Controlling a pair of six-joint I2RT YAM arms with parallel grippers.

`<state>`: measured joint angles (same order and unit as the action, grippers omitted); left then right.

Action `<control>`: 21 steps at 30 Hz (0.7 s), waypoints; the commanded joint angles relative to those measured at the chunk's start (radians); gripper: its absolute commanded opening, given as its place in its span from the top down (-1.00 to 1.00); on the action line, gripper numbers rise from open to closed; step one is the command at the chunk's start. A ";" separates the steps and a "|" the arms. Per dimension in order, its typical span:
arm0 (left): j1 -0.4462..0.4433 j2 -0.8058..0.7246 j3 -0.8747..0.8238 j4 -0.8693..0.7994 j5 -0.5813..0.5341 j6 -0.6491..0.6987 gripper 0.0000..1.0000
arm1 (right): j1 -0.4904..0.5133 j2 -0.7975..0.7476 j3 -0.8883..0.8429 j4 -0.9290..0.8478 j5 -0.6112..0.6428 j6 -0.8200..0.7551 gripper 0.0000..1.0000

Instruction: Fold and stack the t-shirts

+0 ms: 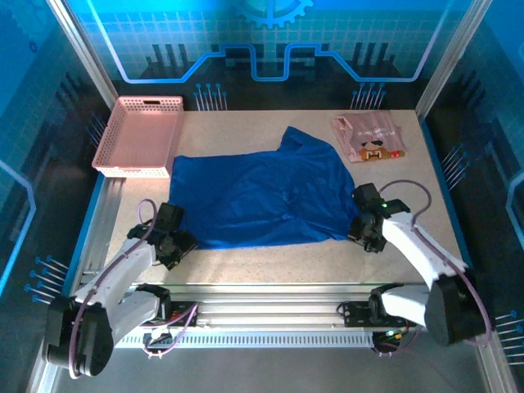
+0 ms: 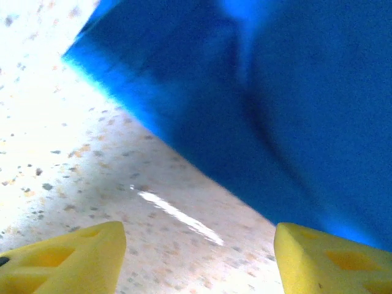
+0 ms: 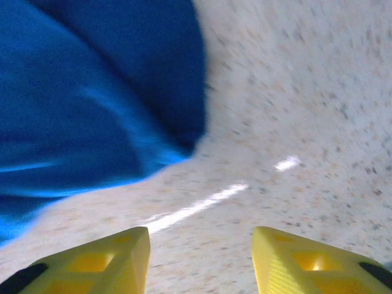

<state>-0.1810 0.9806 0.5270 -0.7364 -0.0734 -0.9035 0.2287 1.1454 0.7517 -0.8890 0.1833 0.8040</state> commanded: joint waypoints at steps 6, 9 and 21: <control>-0.006 0.141 0.240 0.080 0.090 0.045 -0.57 | -0.010 0.157 0.122 0.208 -0.232 0.049 -0.05; 0.010 0.258 0.240 0.197 0.141 0.035 -0.45 | -0.029 0.284 0.161 0.300 -0.262 0.065 0.13; 0.104 0.431 0.094 0.319 0.102 -0.029 0.24 | -0.029 0.494 0.148 0.167 -0.097 0.078 0.52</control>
<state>-0.0856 1.4040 0.6598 -0.4339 0.0410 -0.9146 0.1936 1.6348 0.9024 -0.6136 -0.0090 0.9039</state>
